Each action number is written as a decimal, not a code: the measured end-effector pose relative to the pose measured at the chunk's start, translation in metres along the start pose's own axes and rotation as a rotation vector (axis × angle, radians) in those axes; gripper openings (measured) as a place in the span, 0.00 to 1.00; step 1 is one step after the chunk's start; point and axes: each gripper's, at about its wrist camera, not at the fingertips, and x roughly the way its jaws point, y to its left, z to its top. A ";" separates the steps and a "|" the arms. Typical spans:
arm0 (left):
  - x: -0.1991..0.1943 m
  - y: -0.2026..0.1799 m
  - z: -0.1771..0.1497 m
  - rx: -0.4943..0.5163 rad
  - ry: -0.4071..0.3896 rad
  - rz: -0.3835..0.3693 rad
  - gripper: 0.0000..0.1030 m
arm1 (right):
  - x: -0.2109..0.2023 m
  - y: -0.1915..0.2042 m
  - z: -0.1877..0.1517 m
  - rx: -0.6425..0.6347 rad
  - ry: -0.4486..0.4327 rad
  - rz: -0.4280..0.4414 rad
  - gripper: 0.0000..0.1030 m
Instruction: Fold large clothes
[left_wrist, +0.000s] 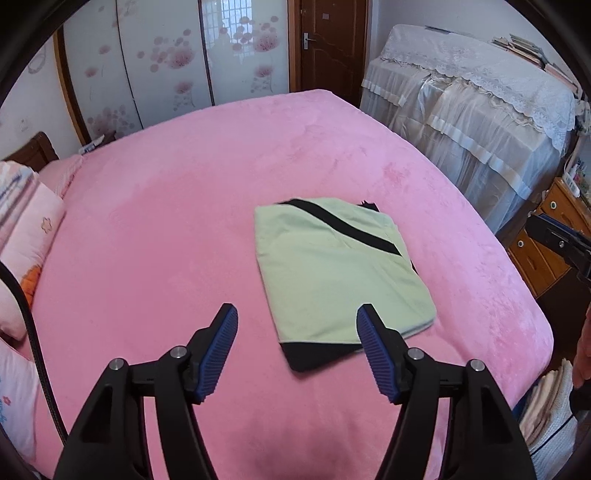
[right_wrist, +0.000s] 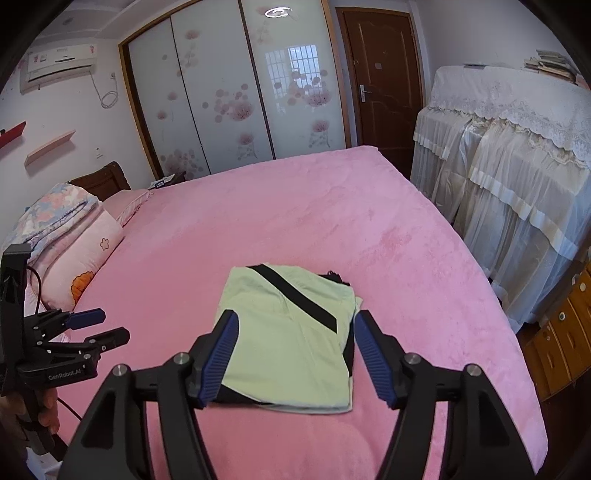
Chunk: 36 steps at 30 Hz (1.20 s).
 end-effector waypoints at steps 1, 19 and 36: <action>0.006 0.001 -0.004 -0.003 0.006 -0.011 0.64 | 0.006 -0.005 -0.006 0.006 0.015 -0.002 0.63; 0.192 0.047 -0.052 -0.183 0.218 -0.141 0.64 | 0.165 -0.078 -0.087 0.208 0.317 0.093 0.64; 0.285 0.062 -0.033 -0.303 0.239 -0.348 0.78 | 0.298 -0.107 -0.096 0.369 0.448 0.290 0.64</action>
